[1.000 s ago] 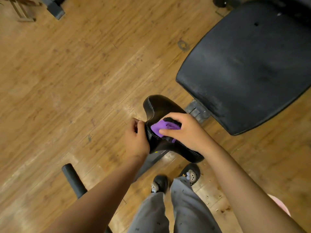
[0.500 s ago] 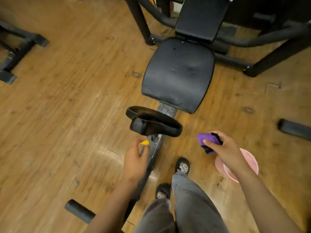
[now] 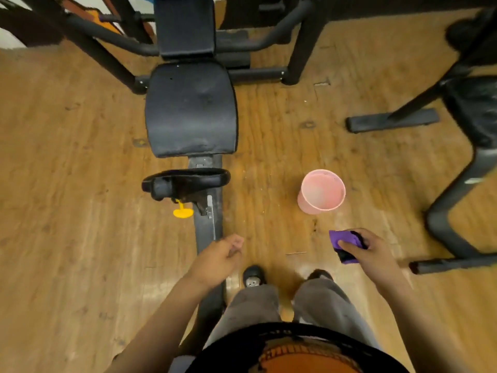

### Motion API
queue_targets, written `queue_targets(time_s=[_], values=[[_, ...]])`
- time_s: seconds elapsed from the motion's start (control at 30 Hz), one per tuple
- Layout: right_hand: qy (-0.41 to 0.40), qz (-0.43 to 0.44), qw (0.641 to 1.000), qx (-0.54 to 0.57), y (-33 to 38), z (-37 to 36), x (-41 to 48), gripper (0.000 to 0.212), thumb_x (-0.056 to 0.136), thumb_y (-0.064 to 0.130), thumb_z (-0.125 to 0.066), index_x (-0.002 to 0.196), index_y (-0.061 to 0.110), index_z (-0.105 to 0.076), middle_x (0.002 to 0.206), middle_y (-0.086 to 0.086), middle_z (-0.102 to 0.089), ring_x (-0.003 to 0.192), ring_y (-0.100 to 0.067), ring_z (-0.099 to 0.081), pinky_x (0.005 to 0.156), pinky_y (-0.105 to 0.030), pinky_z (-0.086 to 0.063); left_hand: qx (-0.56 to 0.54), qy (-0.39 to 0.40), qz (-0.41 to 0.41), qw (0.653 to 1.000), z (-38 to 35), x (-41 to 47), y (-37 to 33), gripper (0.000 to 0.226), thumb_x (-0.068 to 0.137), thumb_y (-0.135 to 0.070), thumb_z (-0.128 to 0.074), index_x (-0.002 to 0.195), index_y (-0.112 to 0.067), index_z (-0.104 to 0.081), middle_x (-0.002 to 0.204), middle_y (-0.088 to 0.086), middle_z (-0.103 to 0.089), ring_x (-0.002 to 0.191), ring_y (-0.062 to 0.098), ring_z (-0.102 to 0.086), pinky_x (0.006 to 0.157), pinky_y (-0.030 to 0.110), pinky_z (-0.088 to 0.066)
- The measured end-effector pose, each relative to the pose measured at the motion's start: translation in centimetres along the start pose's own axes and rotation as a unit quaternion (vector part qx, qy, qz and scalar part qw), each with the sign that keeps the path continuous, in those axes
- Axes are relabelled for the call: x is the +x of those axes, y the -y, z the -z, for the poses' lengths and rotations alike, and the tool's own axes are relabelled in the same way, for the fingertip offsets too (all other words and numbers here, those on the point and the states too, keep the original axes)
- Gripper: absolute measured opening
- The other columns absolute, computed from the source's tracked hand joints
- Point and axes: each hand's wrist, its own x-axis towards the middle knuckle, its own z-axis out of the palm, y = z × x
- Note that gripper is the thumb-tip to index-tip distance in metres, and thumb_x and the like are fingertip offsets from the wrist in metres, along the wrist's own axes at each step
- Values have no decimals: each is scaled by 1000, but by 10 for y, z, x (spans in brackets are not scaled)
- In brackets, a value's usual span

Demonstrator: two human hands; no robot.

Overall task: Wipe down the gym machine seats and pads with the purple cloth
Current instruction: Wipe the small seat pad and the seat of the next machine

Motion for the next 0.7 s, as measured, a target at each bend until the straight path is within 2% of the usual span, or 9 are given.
queue_targets(time_s=[0.07, 0.13, 0.17, 0.27, 0.4, 0.5, 0.6, 0.7], values=[[-39, -8, 999, 11, -10, 20, -20, 9, 86, -3, -65, 94, 2, -62, 80, -16, -63, 61, -10, -60, 48, -10, -45, 35, 24, -30, 999, -5, 11, -18, 23, 97, -27, -53, 120, -26, -56, 110, -15, -60, 109, 3, -57, 94, 23, -44], [-78, -9, 997, 14, -24, 42, -39, 9, 87, -1, -65, 94, 4, -62, 76, -8, -62, 55, -2, -59, 47, -7, -42, 89, 63, -60, 992, -13, 22, -40, 24, 97, -30, -52, 121, -27, -55, 112, -15, -60, 112, 7, -58, 97, 30, -46], [-100, -12, 995, 14, -33, 55, -49, 9, 87, 1, -66, 95, 5, -63, 75, -5, -62, 57, -3, -59, 48, -6, -42, 119, 88, -73, 986, -19, 26, -52, 26, 98, -31, -50, 123, -27, -54, 115, -14, -61, 113, 9, -58, 96, 32, -47], [-173, -35, 984, 34, -69, 97, -80, 12, 88, 6, -66, 99, 7, -63, 74, 1, -62, 63, -8, -58, 51, -10, -44, 188, 155, -108, 964, -46, 36, -94, 32, 99, -31, -48, 130, -23, -52, 128, -7, -60, 119, 8, -55, 96, 25, -45], [-257, -66, 959, 98, -124, 149, -131, 14, 90, 1, -62, 102, 7, -59, 76, -1, -60, 67, -11, -56, 46, -8, -44, 253, 212, -150, 932, -106, 35, -152, 40, 99, -33, -48, 137, -20, -47, 141, -6, -52, 127, 10, -50, 105, 31, -41], [-278, -91, 949, 116, -178, 184, -170, 13, 89, 3, -63, 102, 6, -62, 82, -6, -64, 70, -15, -60, 52, -15, -46, 305, 222, -199, 904, -166, 19, -196, 42, 98, -36, -48, 139, -24, -46, 142, -8, -50, 128, 12, -48, 104, 31, -40], [-286, -121, 940, 142, -229, 219, -207, 13, 88, 5, -64, 101, 7, -64, 85, -9, -65, 72, -19, -62, 57, -23, -47, 314, 232, -229, 892, -234, -12, -237, 43, 98, -36, -48, 140, -26, -44, 145, -5, -46, 126, 15, -48, 103, 31, -40], [-311, -146, 925, 159, -267, 253, -239, 13, 88, 8, -65, 100, 12, -64, 89, -9, -66, 76, -20, -64, 58, -25, -48, 296, 291, -239, 878, -297, -36, -270, 40, 98, -35, -49, 137, -26, -46, 145, -4, -44, 128, 14, -46, 105, 31, -39]])
